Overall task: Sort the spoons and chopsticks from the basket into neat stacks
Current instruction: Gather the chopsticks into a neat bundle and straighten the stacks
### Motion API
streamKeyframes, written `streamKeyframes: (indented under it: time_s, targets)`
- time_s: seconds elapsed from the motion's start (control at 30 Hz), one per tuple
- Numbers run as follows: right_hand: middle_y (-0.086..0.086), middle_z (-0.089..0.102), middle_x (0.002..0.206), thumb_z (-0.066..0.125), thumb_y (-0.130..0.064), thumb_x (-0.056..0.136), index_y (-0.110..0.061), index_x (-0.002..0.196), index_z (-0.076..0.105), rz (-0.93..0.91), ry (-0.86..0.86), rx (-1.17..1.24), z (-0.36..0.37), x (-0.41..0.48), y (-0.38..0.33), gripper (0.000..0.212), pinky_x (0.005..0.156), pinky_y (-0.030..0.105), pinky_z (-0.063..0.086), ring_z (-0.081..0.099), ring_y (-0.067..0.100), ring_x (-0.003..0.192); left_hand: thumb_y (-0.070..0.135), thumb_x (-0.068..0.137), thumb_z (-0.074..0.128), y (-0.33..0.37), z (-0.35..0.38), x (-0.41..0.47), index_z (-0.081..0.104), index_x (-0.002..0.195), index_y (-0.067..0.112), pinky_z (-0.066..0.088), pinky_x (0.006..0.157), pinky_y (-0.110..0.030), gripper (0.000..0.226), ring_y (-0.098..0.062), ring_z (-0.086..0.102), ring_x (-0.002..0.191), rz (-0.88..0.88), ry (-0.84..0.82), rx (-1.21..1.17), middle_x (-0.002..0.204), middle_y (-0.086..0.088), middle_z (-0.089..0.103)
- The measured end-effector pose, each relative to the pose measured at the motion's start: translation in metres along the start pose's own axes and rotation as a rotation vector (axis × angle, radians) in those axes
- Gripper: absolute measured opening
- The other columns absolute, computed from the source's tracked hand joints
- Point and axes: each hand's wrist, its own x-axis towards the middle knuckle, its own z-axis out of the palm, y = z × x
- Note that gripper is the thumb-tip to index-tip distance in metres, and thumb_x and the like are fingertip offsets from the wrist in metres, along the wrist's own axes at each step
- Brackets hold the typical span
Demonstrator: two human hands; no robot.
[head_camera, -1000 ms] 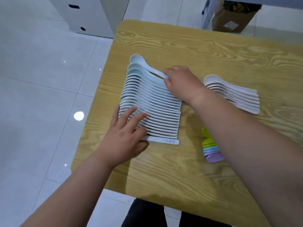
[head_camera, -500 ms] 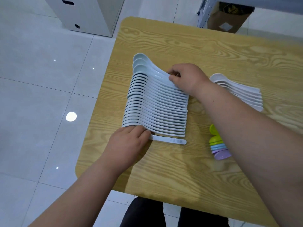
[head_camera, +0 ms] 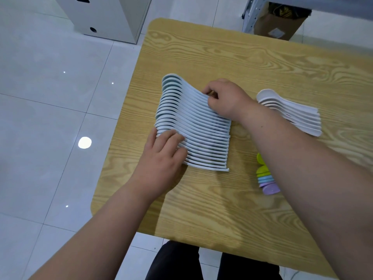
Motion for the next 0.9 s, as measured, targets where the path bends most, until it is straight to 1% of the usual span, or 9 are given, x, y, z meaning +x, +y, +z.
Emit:
streamKeyframes:
  time_s: [0.13,0.27,0.33,0.4,0.57,0.63,0.7,0.77,0.9]
  targets:
    - [-0.001,0.053,0.113,0.049,-0.028,0.101,-0.017,0.122,0.06,-0.01,0.028,0.011,0.006,-0.001,-0.004,0.027,0.085,0.026,0.037,0.054,0.019,0.106,0.01,0.088,0.06,0.004,0.002,-0.005,0.062,0.112,0.011,0.025,0.11,-0.071,0.025,-0.041,0.038,0.142,0.008,-0.095,0.024,0.148,-0.014,0.051]
    - [0.011,0.053,0.132,0.033,-0.052,0.104,-0.04,0.154,0.028,-0.047,-0.068,-0.212,0.002,0.002,-0.014,0.052,0.097,0.04,0.042,0.05,0.03,0.122,0.023,0.095,0.037,0.005,0.003,-0.005,0.043,0.152,0.025,0.023,0.112,-0.07,0.058,-0.041,0.027,0.148,0.039,-0.173,0.124,0.159,-0.008,0.038]
    - [0.012,0.049,0.137,0.029,-0.056,0.104,-0.042,0.155,0.026,-0.033,-0.092,-0.265,0.0,0.007,-0.021,0.053,0.101,0.043,0.04,0.044,0.031,0.13,0.026,0.095,0.039,0.007,0.003,-0.005,0.04,0.153,0.026,0.022,0.112,-0.069,0.059,-0.04,0.026,0.149,0.032,-0.184,0.132,0.16,-0.007,0.037]
    - [0.009,0.049,0.137,0.033,-0.053,0.104,-0.031,0.148,0.042,-0.051,-0.052,-0.234,0.001,0.013,-0.028,0.049,0.102,0.041,0.039,0.043,0.029,0.13,0.034,0.097,0.045,0.008,0.003,-0.003,0.039,0.154,0.027,0.021,0.113,-0.069,0.058,-0.039,0.025,0.149,0.016,-0.196,0.14,0.16,-0.006,0.036]
    - [0.004,0.054,0.109,0.044,-0.041,0.105,-0.011,0.111,0.054,-0.099,0.05,-0.12,0.01,0.025,-0.035,0.032,0.079,0.035,0.04,0.055,0.025,0.099,0.044,0.097,0.052,0.01,0.003,0.003,0.039,0.153,0.025,0.024,0.111,-0.069,0.061,-0.039,0.029,0.148,-0.016,-0.214,0.172,0.157,-0.006,0.041]
    - [0.004,0.056,0.111,0.043,-0.044,0.104,-0.017,0.124,0.052,-0.11,0.054,-0.125,0.01,0.028,-0.035,0.036,0.079,0.034,0.04,0.056,0.026,0.103,0.043,0.093,0.059,0.01,0.0,0.005,0.043,0.151,0.024,0.027,0.11,-0.069,0.062,-0.039,0.034,0.146,-0.026,-0.208,0.17,0.155,-0.006,0.045]
    - [0.008,0.056,0.125,0.036,-0.052,0.103,-0.035,0.149,0.036,-0.121,-0.009,-0.162,0.005,0.029,-0.038,0.049,0.087,0.037,0.043,0.055,0.027,0.114,0.044,0.087,0.066,0.01,-0.003,0.009,0.049,0.147,0.025,0.03,0.108,-0.069,0.065,-0.038,0.04,0.142,-0.029,-0.2,0.169,0.151,-0.005,0.049]
    - [0.01,0.051,0.134,0.029,-0.06,0.102,-0.048,0.154,0.022,-0.114,-0.067,-0.232,0.003,0.032,-0.044,0.053,0.095,0.04,0.042,0.05,0.028,0.122,0.047,0.084,0.068,0.007,-0.004,0.013,0.051,0.145,0.026,0.031,0.106,-0.068,0.067,-0.037,0.044,0.138,-0.013,-0.194,0.172,0.148,-0.004,0.051]
    - [0.006,0.048,0.134,0.036,-0.056,0.102,-0.042,0.147,0.038,-0.14,-0.033,-0.145,0.014,0.035,-0.05,0.047,0.103,0.041,0.039,0.044,0.027,0.128,0.05,0.086,0.058,0.006,0.001,0.017,0.044,0.15,0.028,0.026,0.109,-0.068,0.07,-0.039,0.038,0.141,-0.024,-0.188,0.183,0.152,-0.008,0.046]
